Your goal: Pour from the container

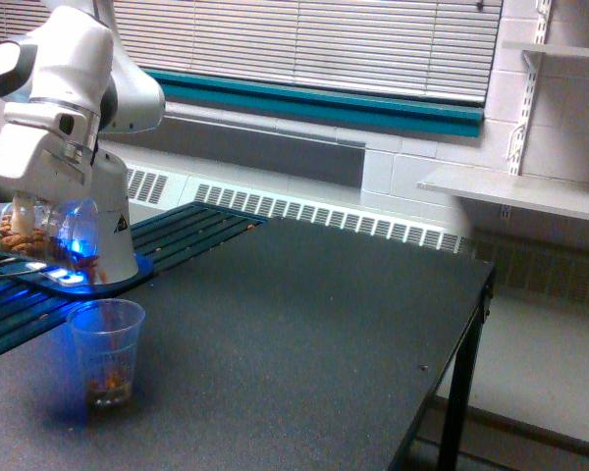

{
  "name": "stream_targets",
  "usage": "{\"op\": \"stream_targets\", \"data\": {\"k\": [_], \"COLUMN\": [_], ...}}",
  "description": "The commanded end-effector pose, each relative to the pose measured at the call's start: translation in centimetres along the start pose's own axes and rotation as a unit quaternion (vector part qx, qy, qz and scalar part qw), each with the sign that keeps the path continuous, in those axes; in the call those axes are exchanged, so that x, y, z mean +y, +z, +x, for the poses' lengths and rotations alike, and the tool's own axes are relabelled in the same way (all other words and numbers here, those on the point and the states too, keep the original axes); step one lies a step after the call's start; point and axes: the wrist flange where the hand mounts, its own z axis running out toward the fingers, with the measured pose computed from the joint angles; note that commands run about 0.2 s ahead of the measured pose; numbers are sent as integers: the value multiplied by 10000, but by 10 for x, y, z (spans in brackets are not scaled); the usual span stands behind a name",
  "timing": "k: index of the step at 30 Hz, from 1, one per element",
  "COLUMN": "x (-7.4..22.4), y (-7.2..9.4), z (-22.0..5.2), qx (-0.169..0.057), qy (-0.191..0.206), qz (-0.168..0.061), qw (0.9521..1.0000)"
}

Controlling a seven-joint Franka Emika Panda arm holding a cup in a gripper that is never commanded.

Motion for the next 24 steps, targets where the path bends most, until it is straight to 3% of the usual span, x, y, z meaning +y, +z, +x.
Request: {"op": "stream_targets", "data": {"k": [1, 24], "x": [5, -2], "y": [-1, -5], "z": [0, 6], "qx": [-35, -45], "qy": [0, -261], "qz": [-112, -232], "qw": [9999, 9994]}}
